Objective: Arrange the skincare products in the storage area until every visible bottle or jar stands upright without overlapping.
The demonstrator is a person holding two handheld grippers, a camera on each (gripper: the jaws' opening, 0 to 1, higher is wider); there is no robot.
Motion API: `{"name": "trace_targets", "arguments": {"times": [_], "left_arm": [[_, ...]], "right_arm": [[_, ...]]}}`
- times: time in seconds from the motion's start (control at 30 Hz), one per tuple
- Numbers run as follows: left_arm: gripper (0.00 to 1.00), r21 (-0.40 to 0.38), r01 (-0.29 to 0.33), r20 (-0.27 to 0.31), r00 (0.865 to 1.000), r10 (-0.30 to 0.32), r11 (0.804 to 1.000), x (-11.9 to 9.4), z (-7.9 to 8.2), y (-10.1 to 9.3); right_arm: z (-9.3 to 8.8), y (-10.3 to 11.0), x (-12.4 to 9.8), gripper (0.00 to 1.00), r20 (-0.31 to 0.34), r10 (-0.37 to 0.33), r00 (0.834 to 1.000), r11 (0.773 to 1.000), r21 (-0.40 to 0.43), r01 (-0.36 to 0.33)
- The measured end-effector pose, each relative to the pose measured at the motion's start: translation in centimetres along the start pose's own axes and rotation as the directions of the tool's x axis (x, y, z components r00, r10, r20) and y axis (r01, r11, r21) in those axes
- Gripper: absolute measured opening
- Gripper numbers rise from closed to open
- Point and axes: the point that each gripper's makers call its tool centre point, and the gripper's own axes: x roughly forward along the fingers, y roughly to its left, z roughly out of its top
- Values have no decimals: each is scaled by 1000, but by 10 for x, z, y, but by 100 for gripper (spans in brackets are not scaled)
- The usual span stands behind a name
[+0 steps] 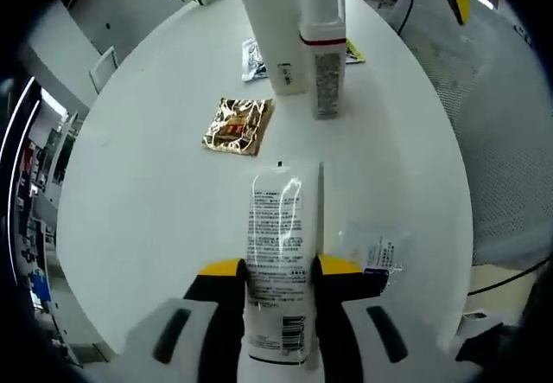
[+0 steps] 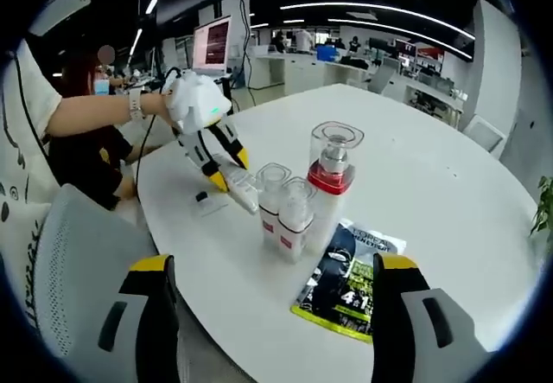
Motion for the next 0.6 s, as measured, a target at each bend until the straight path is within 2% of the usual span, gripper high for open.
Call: {"name": "trace_targets", "arguments": {"times": [0.3, 0.4, 0.5, 0.57, 0.6], "left_arm": [[23, -59, -26, 60, 998, 29, 998, -3, 2, -2], [23, -150, -10, 124, 992, 29, 989, -8, 4, -2], [23, -184, -4, 169, 985, 35, 983, -15, 5, -3], [23, -212, 11, 209, 977, 34, 977, -20, 6, -5], [23, -239, 14, 242, 969, 46, 971, -26, 13, -8]], "right_arm": [[-7, 10, 6, 91, 13, 27, 1000, 999, 27, -27], [-4, 12, 6, 89, 47, 29, 998, 998, 54, -31], [-9, 24, 7, 90, 35, 88, 996, 992, 92, -90], [-9, 25, 8, 88, 42, 79, 996, 993, 84, -83], [-8, 26, 8, 87, 47, 84, 995, 993, 77, -87]]}}
